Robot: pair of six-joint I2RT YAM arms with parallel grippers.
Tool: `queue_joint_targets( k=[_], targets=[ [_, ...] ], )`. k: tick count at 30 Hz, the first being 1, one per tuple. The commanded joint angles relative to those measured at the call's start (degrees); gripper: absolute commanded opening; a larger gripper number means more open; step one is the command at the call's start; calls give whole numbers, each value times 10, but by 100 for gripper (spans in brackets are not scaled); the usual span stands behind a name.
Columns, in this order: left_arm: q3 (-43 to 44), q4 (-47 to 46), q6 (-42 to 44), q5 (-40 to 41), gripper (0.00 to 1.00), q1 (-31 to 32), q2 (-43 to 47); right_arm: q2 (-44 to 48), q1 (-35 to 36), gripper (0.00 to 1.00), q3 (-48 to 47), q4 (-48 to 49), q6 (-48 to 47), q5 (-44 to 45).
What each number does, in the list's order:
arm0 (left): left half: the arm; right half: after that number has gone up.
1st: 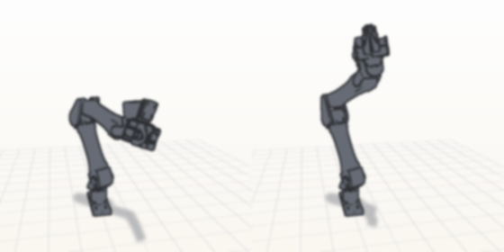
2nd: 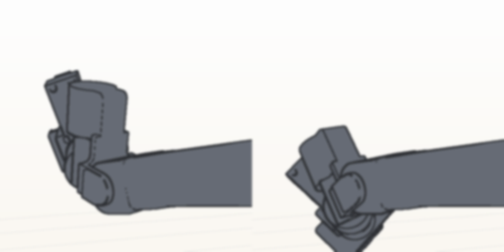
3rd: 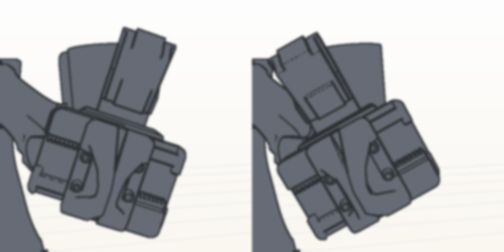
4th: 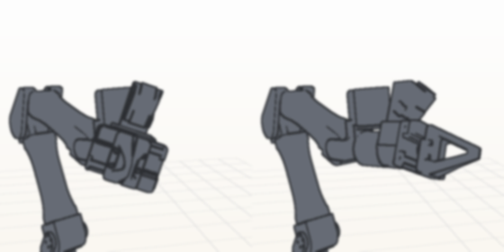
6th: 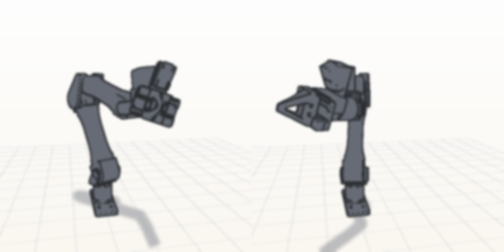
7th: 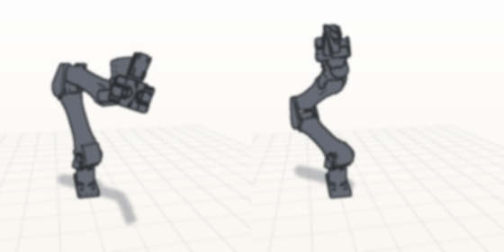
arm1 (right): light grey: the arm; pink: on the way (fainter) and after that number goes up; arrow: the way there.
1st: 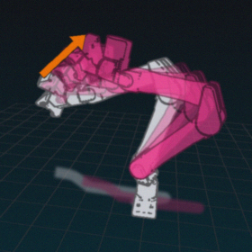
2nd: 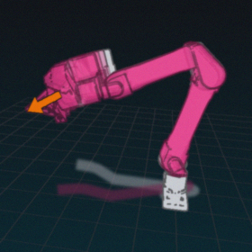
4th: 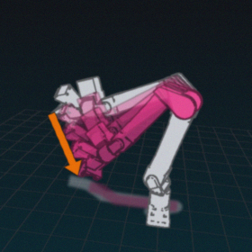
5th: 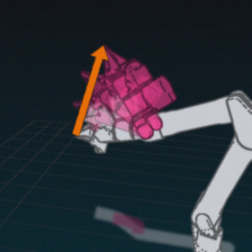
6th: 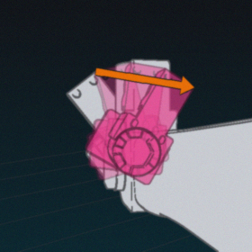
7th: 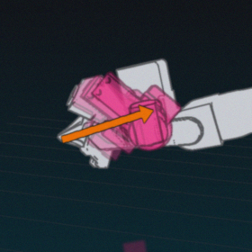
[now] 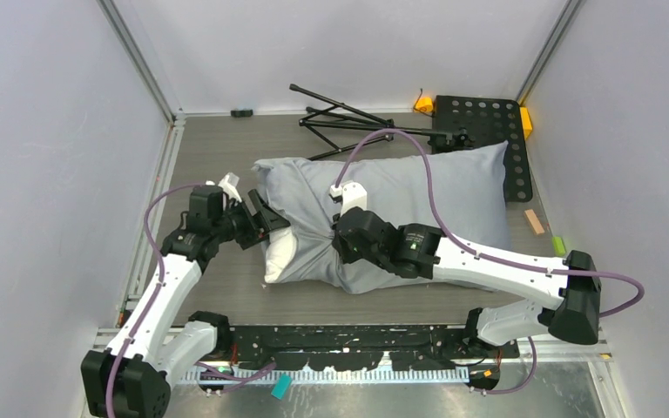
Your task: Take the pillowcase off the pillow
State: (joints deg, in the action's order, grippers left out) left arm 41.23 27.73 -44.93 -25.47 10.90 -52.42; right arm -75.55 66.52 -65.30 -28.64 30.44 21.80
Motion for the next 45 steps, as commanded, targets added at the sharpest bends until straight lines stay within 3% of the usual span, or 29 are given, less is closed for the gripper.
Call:
queue_joint_targets(
  k=[1, 5, 8, 12, 15, 17, 22, 25, 29, 38, 45],
  targets=[
    [7, 23, 25, 14, 75, -26, 15, 22, -7, 0, 6, -1, 12, 28],
    [21, 98, 49, 45, 79, -51, 16, 23, -10, 0, 7, -1, 12, 27],
    [4, 87, 39, 18, 83, -59, 28, 22, -12, 0, 5, 2, 10, 20],
    [-69, -75, -58, -129, 84, -60, 35, 17, -12, 0, 2, 7, 7, 5],
    [-108, -199, -140, -197, 83, -60, 19, 13, -11, 0, 0, 7, 4, -9],
    [-106, -206, -142, -208, 75, -60, 9, 11, -12, 0, 2, 12, 3, -30],
    [-103, -253, -159, -227, 24, -59, -8, 5, -12, 0, 19, 59, -15, -143],
    [-71, -244, -148, -229, 5, -60, -20, 2, -11, 0, 29, 81, -17, -192],
    [10, -182, -108, -227, 0, -75, -53, 6, -10, 0, 25, 27, -28, -146],
    [110, -184, -134, -285, 0, -149, -86, 76, -32, 0, 70, -72, -9, 50],
    [111, -161, -126, -282, 0, -170, -68, 161, -177, 0, 119, -78, 29, 51]
  ],
)
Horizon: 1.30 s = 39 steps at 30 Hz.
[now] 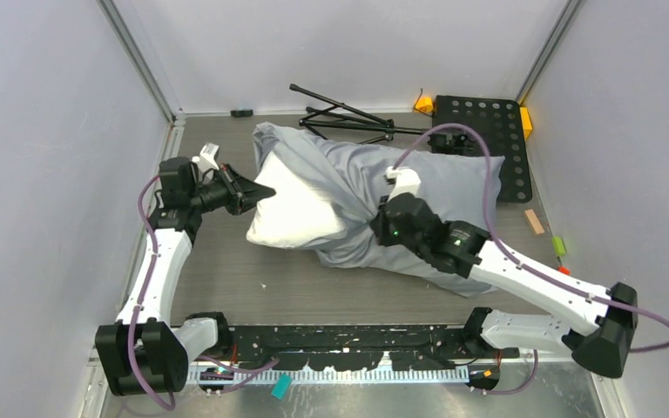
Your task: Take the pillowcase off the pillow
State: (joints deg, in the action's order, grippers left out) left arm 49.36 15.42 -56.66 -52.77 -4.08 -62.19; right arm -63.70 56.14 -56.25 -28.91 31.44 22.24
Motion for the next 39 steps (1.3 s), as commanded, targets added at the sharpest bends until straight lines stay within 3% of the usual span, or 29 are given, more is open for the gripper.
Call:
queue_joint_targets(
  k=[1, 4, 9, 10, 13, 16, 22, 31, 34, 39],
  targets=[
    [24, -38, -6, -4, 0, -21, 34, 52, -83, 0, 31, -76, 16, 47],
    [6, -39, -4, 3, 0, -20, 48, 67, -87, 1, 23, -66, -13, 22],
    [-8, -39, 18, 7, 0, 12, 67, 52, -87, 16, -16, -30, -62, -99],
    [-9, -35, 23, 9, 0, 23, 71, 45, -87, 22, -28, -22, -66, -121],
    [-12, -22, 40, 27, 0, 62, 84, 27, -87, 51, -67, -6, -77, -181],
    [-19, -4, 60, 58, 0, 90, 103, 17, -85, 63, -104, 13, -79, -214],
    [-49, -1, 67, 92, 0, 120, 133, -51, -81, 72, -238, -42, -123, -229],
    [-91, 40, 100, 115, 0, 134, 163, -256, -33, 82, -462, -127, -215, -242],
    [-95, 54, 110, 120, 0, 134, 171, -331, 7, 84, -543, -170, -264, -215],
    [-92, 71, 122, 128, 0, 134, 186, -436, 56, 83, -648, -235, -311, -97]
  ],
)
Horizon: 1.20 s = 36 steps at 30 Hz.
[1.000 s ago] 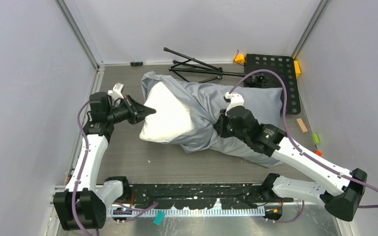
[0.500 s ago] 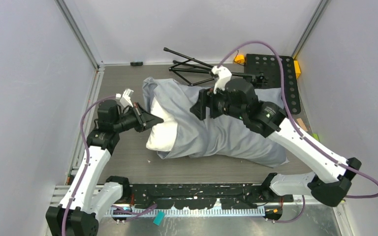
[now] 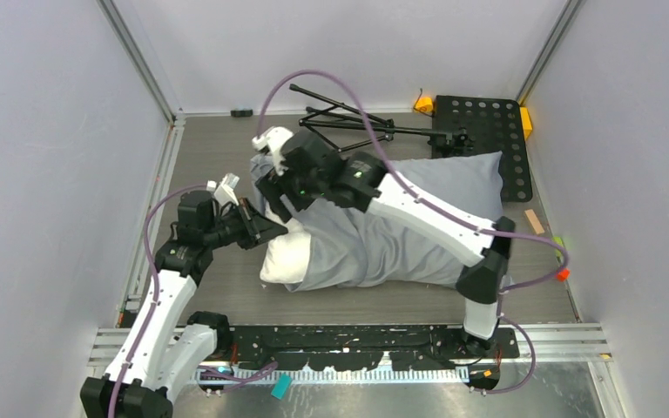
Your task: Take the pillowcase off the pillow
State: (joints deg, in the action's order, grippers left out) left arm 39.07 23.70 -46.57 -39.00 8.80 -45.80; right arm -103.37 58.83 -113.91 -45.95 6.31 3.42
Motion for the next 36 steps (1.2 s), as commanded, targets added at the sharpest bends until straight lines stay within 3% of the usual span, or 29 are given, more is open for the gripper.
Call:
queue_joint_targets(
  k=[1, 8, 13, 18, 30, 36],
  targets=[
    [11, -8, 24, -9, 0, 5, 24, -52, 32, 83, -82, -71, -73, 110],
    [16, 2, 32, -3, 0, 6, 52, -83, 35, 80, -94, -81, -95, 169],
    [7, 1, 31, -9, 0, 5, 60, -91, 25, 58, -90, -41, -94, 226],
    [5, 0, 33, -25, 0, 21, 61, -113, 2, 49, -124, -38, -78, 228],
    [21, 6, 65, -14, 0, 98, 63, -200, -116, 44, -187, -27, -5, 190],
    [42, 33, 96, -8, 0, 108, 72, -203, -182, 40, -156, -27, 30, 204]
  ],
)
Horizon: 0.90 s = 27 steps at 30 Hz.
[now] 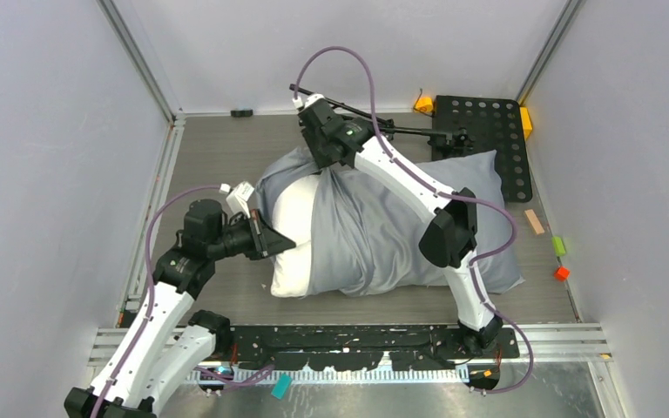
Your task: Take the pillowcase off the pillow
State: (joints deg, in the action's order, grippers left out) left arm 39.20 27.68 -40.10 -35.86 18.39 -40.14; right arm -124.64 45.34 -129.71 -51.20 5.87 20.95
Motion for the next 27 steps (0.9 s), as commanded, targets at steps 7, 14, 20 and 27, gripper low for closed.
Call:
queue_joint_targets(
  k=[7, 14, 20, 27],
  targets=[
    [66, -11, 46, 11, 0, 11, 72, 54, -90, 41, 80, 26, 56, 47],
    [73, -46, 37, 24, 0, 11, 98, 86, -130, 41, 135, 22, 79, 52],
    [75, -57, 13, 23, 0, 11, 56, 144, -132, 51, 154, 19, 76, -14],
    [55, -120, -21, 5, 0, 11, 14, 219, -68, 76, 159, 22, 78, -191]
  ],
)
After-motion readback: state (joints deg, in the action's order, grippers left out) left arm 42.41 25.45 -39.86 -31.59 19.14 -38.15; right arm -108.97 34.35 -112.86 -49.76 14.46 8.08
